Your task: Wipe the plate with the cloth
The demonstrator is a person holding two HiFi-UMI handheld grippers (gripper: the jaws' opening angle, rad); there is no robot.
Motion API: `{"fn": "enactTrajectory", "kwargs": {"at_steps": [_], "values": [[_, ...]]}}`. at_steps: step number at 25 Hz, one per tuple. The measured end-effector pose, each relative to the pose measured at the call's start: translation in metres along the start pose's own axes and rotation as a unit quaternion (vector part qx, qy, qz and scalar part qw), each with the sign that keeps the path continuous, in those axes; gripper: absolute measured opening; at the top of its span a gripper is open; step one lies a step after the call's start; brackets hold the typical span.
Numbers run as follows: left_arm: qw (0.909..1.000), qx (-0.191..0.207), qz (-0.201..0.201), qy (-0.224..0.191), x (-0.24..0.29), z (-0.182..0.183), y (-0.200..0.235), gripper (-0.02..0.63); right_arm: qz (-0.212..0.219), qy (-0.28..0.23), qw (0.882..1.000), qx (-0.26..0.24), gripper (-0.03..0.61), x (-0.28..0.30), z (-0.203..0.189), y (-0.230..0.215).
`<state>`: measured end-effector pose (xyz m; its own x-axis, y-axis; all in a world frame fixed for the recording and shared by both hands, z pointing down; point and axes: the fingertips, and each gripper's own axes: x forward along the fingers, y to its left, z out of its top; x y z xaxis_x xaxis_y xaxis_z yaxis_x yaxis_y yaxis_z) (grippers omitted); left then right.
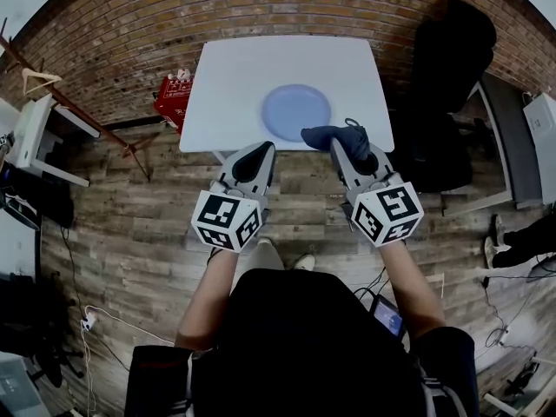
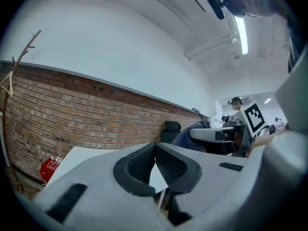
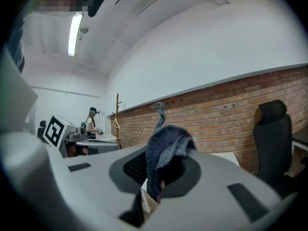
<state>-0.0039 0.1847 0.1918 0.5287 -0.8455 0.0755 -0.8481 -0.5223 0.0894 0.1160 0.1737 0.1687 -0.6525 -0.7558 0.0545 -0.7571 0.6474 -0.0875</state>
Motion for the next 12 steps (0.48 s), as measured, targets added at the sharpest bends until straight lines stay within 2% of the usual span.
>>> {"fn": "enactTrajectory", "kwargs": {"at_steps": [4, 12], "values": [[0.9999, -0.002, 0.010, 0.006, 0.000, -0.004, 0.003, 0.019, 0.013, 0.011, 1.000, -0.022, 0.041, 0.001, -0.003, -0.003], [0.9997, -0.002, 0.019, 0.013, 0.016, -0.005, 0.012, 0.020, 0.021, 0.017, 1.000, -0.008, 0.041, 0.015, -0.009, -0.013]]}}
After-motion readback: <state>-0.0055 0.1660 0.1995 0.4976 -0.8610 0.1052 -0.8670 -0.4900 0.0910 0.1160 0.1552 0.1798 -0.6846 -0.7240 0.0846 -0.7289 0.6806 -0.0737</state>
